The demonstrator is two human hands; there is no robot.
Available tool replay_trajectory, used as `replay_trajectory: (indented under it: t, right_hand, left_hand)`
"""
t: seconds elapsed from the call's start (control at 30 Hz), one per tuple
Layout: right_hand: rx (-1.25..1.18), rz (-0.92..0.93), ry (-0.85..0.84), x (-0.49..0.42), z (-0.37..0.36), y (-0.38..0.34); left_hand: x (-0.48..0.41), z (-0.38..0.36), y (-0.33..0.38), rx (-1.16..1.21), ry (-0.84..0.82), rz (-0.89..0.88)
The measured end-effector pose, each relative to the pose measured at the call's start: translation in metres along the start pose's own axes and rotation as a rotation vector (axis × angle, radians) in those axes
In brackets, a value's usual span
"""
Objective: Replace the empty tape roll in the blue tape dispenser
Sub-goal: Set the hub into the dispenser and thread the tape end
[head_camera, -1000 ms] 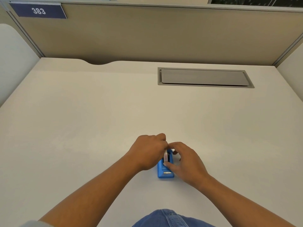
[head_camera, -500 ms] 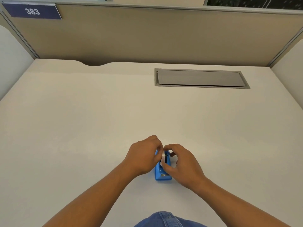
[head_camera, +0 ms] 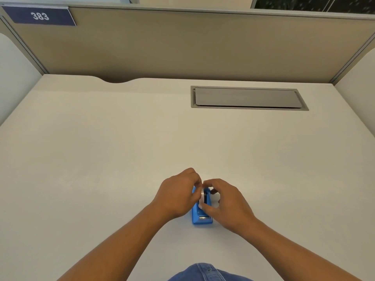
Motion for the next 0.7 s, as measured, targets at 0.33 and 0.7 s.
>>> replay_trajectory:
  t: [0.33,0.7]
  right_hand:
    - [-0.029,0.045,0.116,-0.002,0.020,-0.012]
    - [0.039,0.065,0.076,-0.005,0.019,-0.017]
  left_hand:
    - [0.000,0.005,0.003,0.027,0.004,-0.012]
    - [0.012,0.005,-0.001,0.103,0.007,0.015]
Point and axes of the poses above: each hand's wrist, its own x-axis away from the middle knuckle, its own z-axis out of the back of the hand, y = z × x, the point moved 8 cm from there along -x, towards the middle knuckle, and after that the axes turned 3 degrees about -x, right-handed, at the moved point
